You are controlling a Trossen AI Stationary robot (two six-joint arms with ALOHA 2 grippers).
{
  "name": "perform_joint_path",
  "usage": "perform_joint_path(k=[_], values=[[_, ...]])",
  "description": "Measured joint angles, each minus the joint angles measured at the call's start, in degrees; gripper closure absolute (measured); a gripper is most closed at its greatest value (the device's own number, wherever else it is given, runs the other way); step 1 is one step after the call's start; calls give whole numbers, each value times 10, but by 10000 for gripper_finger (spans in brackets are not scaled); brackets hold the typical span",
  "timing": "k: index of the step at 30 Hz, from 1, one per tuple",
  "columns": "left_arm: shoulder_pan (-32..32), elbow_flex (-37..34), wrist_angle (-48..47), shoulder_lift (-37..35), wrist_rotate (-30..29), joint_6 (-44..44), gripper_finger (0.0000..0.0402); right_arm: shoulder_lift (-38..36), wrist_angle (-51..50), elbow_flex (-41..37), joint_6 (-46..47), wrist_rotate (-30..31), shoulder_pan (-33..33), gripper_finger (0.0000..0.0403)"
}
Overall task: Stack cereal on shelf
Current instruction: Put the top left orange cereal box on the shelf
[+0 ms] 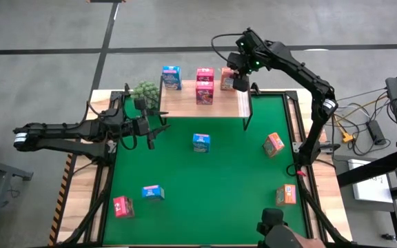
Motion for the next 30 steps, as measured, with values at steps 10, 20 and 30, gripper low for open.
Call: perform_joint_path(k=[10, 20, 30], values=[[0, 0, 0, 0, 0, 0, 206, -1, 26, -22, 21, 15, -1, 193], [0, 0, 0, 0, 0, 0, 206, 0, 20, -6, 21, 15, 1, 132], [0, 0, -1, 0, 0, -2, 206, -3, -2, 74, 98, 15, 44, 154]])
